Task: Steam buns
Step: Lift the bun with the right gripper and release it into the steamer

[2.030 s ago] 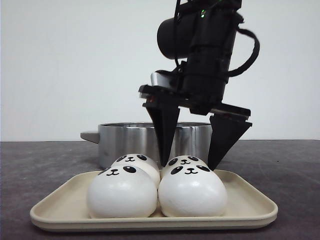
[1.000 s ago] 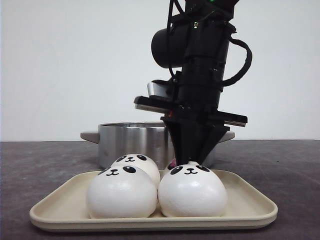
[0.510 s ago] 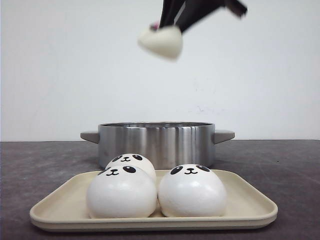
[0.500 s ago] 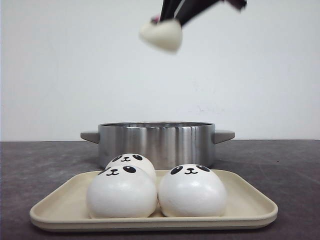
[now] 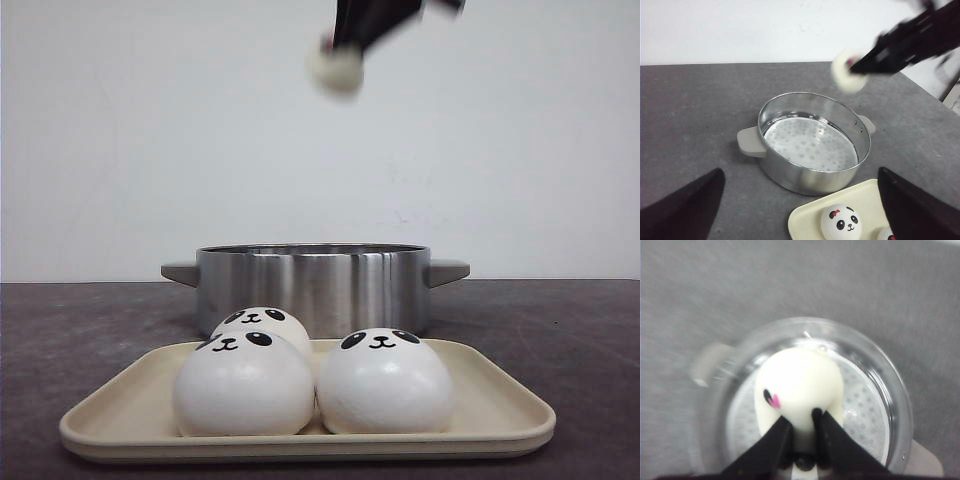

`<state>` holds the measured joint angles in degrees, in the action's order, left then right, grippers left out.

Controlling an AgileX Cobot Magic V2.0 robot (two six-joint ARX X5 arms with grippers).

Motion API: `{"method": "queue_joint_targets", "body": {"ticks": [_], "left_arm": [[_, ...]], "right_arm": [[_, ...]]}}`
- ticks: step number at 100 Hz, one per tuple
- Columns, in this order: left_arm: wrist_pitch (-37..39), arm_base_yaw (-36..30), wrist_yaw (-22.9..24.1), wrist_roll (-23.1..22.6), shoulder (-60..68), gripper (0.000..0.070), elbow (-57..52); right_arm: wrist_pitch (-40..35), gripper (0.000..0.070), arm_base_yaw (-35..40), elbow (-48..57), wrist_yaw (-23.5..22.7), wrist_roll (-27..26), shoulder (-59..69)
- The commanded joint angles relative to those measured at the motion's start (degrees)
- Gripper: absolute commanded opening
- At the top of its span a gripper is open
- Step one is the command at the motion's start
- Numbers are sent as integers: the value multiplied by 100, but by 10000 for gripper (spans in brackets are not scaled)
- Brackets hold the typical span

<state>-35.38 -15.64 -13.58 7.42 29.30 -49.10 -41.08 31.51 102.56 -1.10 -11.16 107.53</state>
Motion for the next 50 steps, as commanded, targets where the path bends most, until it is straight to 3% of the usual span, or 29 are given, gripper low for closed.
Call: {"method": "queue_joint_targets", "body": {"ticks": [1, 12, 45, 50], "left_arm": [[55, -20, 22, -52, 37, 594, -42], [35, -20, 22, -50, 37, 594, -42], [-234, -20, 26, -52, 59, 594, -42], [-267, -20, 24, -50, 68, 594, -42]], "right_arm": [[111, 1, -11, 103, 125, 116, 348], [313, 1, -90, 103, 450, 203, 903], [605, 1, -262, 103, 411, 264, 1692], [588, 33, -273, 103, 413, 260, 1714]]}}
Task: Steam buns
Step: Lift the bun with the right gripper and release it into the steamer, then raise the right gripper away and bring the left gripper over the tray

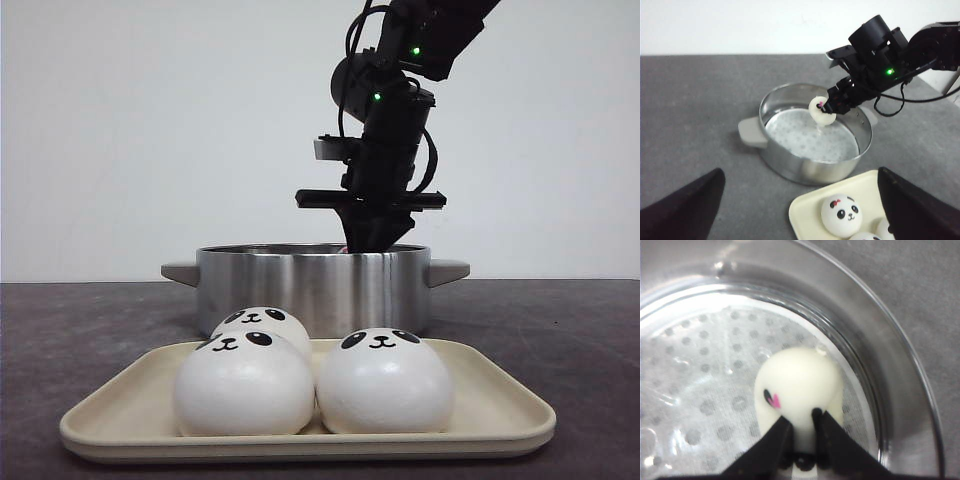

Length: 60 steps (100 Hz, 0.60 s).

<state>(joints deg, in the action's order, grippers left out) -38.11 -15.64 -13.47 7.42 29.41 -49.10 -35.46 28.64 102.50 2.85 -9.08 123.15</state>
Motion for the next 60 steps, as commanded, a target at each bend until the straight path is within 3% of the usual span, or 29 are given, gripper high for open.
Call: {"method": "queue_joint_targets", "body": {"ticks": [1, 14, 21, 36, 48, 52, 60], "left_arm": [[-2, -20, 13, -52, 59, 594, -42], [-7, -20, 13, -52, 57, 594, -42], [-2, -20, 15, -55, 57, 594, -42], [-2, -17, 15, -50, 57, 594, -42], [-15, -20, 9, 72, 57, 590, -42], [-13, -20, 9, 122, 66, 586, -42], [-28, -20, -7, 188, 179, 532, -42]], "right_arm": [[28, 49, 13, 109, 17, 52, 153], [28, 421, 15, 109, 17, 52, 155], [26, 495, 15, 109, 11, 50, 155], [-138, 495, 15, 157, 15, 39, 131], [-782, 472, 15, 601, -11, 37, 79], [-1084, 385, 15, 820, -46, 55, 22], [-1556, 91, 50, 1244, -146, 146, -197]]}}
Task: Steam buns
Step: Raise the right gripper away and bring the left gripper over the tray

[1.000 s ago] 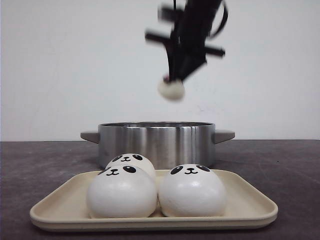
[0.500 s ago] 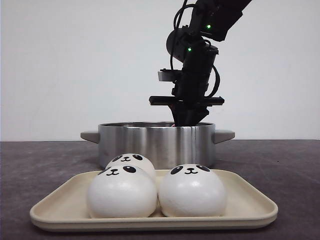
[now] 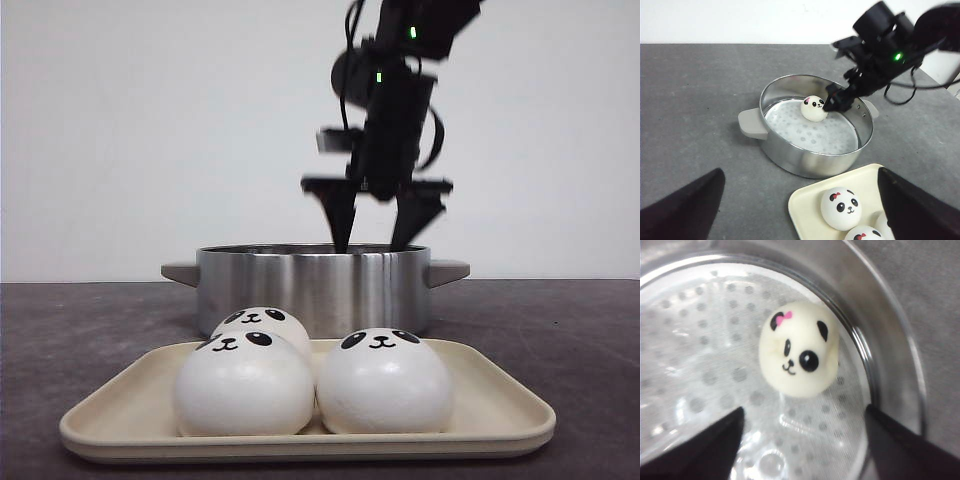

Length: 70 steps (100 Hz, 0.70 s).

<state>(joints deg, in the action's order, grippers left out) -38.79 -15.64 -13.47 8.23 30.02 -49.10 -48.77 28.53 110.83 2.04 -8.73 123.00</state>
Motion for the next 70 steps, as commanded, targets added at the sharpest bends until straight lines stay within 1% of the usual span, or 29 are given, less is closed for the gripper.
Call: {"method": "queue_joint_targets", "body": {"ticks": [1, 2, 3, 5, 13, 24, 35, 39, 52, 70], "left_arm": [[35, -20, -7, 118, 136, 525, -42], [24, -20, -7, 136, 157, 515, -42], [17, -20, -7, 153, 179, 507, -42], [-2, -20, -7, 184, 229, 498, -42], [-136, -20, -7, 319, 470, 499, -42], [-304, -33, -17, 522, 916, 507, -42], [-330, -160, -267, 710, 1462, 515, -52], [-326, -249, -330, 817, 1670, 516, -70], [-232, -710, -326, 1165, 2356, 516, -168], [-203, -1508, -238, 1246, 3416, 518, -533]], "right_arm": [[-267, 54, 66, 459, -85, 133, -219], [-299, 18, 72, 507, -105, 149, -258], [-332, 0, 81, 551, -129, 168, -299], [-400, 0, 103, 636, -173, 203, -398], [-490, 7, 195, 892, -216, 345, -918], [-422, 7, 382, 1069, -210, 363, -1805], [-398, 7, 605, 1080, -201, 363, -2719], [-417, 7, 686, 1080, -201, 363, -3012], [-603, 7, 918, 1080, -184, 356, -3812], [-927, 7, 1056, 1080, 118, 269, -4509]]}}
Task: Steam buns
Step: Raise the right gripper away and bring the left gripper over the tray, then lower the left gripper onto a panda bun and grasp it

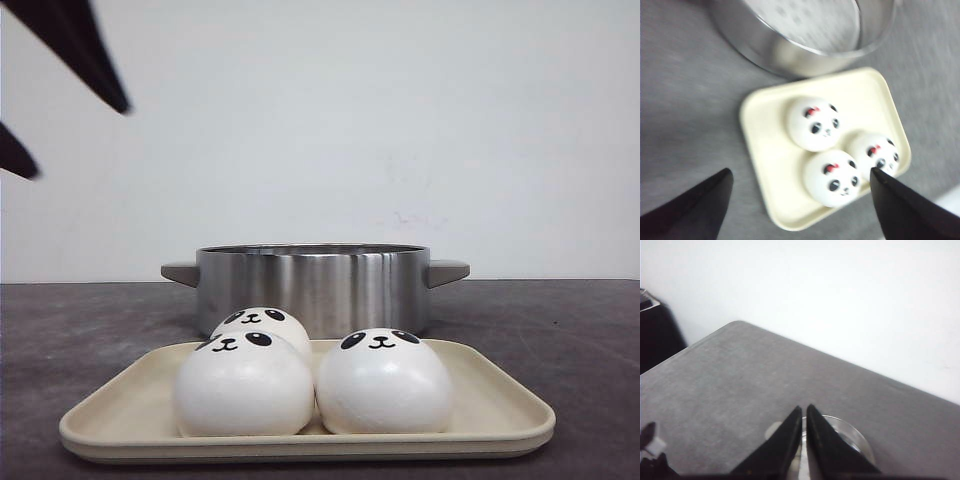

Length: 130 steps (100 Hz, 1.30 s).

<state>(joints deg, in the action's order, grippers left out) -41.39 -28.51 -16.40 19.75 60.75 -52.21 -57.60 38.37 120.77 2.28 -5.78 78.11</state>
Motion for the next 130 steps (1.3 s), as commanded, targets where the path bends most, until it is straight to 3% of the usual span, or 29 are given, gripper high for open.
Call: {"method": "queue_joint_targets", "body": {"ticks": [1, 7, 16, 34, 70, 79, 94, 122, 126, 130], "left_arm": [[59, -258, 63, 94, 407, 518, -251], [70, -470, 166, 101, 767, 543, -400], [70, -704, 396, 153, 1285, 700, -638], [289, -922, 459, 162, 2131, 700, -855], [960, -1051, 503, 273, 3224, 700, -855], [1082, -1051, 516, 374, 3386, 623, -855], [1187, -1056, 846, 511, 3582, 626, -855], [1226, -1056, 901, 573, 3860, 620, -855], [1224, -1056, 946, 601, 3862, 573, -855], [1224, -1056, 986, 608, 3862, 465, -855]], "right_arm": [[-59, 7, 76, 85, 111, -28, -44], [-155, 7, 83, 83, 205, -44, -170], [-319, 7, 83, 83, 339, -125, -295], [-612, 7, 83, 83, 704, -133, -402], [-861, 7, 83, 83, 702, -195, -404], [-866, 7, 83, 83, 704, -195, -404], [-866, 7, 83, 83, 704, -192, -402], [-870, 7, 83, 83, 704, -170, -402], [-870, 7, 83, 83, 704, -170, -402], [-870, 7, 83, 83, 704, -170, -402]]}}
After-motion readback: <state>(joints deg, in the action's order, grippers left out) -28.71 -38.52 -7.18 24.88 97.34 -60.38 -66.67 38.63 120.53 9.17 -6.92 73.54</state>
